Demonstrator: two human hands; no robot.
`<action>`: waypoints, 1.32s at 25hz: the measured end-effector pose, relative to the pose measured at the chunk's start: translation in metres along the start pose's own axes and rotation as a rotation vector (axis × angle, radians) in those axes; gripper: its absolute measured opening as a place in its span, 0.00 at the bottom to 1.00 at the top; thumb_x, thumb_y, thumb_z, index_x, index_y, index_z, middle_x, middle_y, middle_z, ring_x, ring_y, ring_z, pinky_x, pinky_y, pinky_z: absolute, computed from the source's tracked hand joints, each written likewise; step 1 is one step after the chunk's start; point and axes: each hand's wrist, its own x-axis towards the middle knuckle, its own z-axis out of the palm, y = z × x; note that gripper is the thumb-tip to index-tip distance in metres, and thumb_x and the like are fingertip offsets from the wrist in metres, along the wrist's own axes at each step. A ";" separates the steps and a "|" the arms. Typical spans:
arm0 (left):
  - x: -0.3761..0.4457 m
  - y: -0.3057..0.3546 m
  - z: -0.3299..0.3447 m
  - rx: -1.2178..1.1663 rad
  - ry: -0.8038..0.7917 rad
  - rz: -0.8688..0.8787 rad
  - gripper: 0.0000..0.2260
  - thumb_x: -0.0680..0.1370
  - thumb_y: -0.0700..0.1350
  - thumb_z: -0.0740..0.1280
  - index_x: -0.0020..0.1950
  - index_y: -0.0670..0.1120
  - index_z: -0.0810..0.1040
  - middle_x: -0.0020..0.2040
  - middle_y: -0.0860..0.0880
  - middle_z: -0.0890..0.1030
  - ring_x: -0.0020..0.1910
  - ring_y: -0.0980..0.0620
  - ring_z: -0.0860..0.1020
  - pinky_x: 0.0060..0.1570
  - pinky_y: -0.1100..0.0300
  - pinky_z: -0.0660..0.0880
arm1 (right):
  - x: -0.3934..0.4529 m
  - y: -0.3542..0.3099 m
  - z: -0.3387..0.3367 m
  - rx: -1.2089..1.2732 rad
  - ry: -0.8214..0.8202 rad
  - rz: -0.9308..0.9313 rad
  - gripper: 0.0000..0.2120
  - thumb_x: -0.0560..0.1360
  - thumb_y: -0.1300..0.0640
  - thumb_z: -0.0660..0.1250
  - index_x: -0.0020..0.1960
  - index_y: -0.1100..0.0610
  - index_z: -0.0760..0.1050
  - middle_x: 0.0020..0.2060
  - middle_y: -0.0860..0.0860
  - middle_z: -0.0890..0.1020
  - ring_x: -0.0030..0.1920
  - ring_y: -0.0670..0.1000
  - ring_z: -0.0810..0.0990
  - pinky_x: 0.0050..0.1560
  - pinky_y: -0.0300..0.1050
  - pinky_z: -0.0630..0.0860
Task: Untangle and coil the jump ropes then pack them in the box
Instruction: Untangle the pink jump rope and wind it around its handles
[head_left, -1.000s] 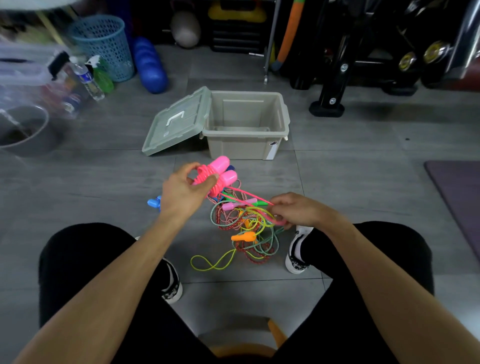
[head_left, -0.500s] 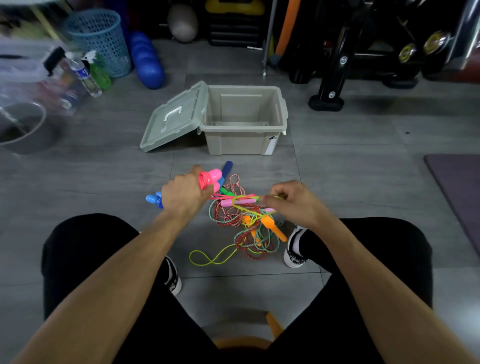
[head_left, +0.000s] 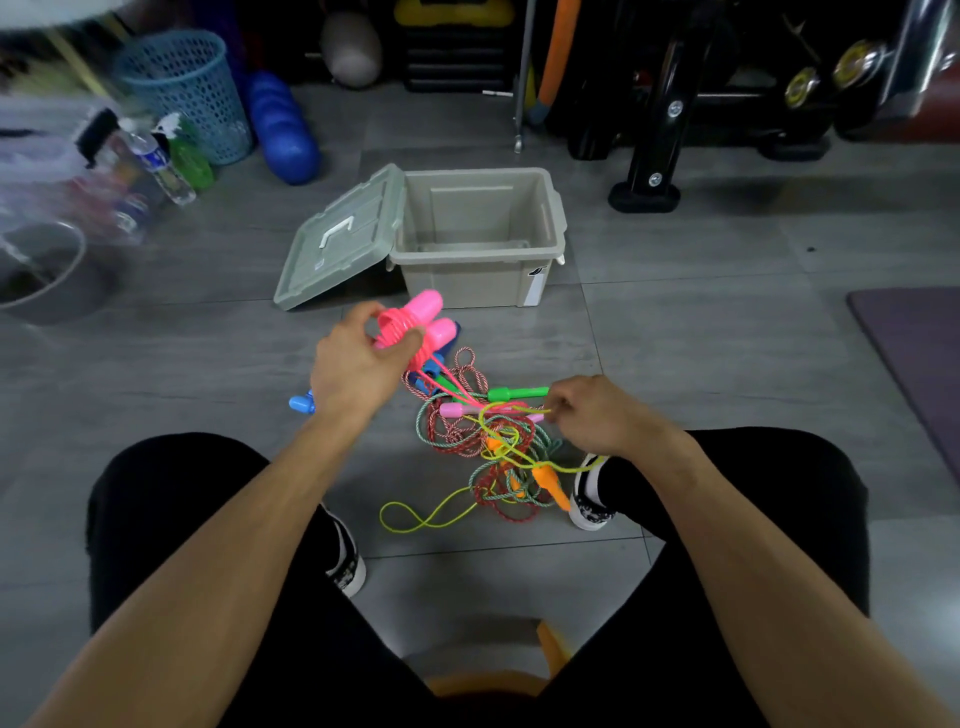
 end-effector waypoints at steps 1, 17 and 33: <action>-0.001 0.001 -0.001 -0.079 0.005 0.014 0.18 0.67 0.61 0.70 0.52 0.55 0.76 0.37 0.44 0.81 0.40 0.43 0.81 0.42 0.51 0.77 | 0.002 -0.004 -0.001 0.105 0.024 0.020 0.08 0.77 0.57 0.59 0.44 0.58 0.75 0.44 0.55 0.80 0.47 0.56 0.79 0.44 0.46 0.73; 0.005 -0.008 -0.010 0.226 0.046 0.012 0.23 0.70 0.62 0.69 0.59 0.52 0.73 0.51 0.42 0.82 0.52 0.38 0.78 0.48 0.50 0.72 | -0.007 0.010 -0.003 -0.258 0.056 0.028 0.10 0.76 0.54 0.63 0.49 0.60 0.77 0.47 0.58 0.81 0.47 0.59 0.79 0.43 0.45 0.74; 0.000 -0.008 0.008 0.169 -0.064 0.007 0.21 0.68 0.61 0.70 0.58 0.55 0.75 0.45 0.47 0.81 0.47 0.42 0.79 0.46 0.52 0.77 | -0.013 -0.003 -0.010 0.246 0.422 -0.115 0.20 0.76 0.53 0.65 0.30 0.61 0.67 0.24 0.51 0.65 0.27 0.49 0.63 0.28 0.39 0.61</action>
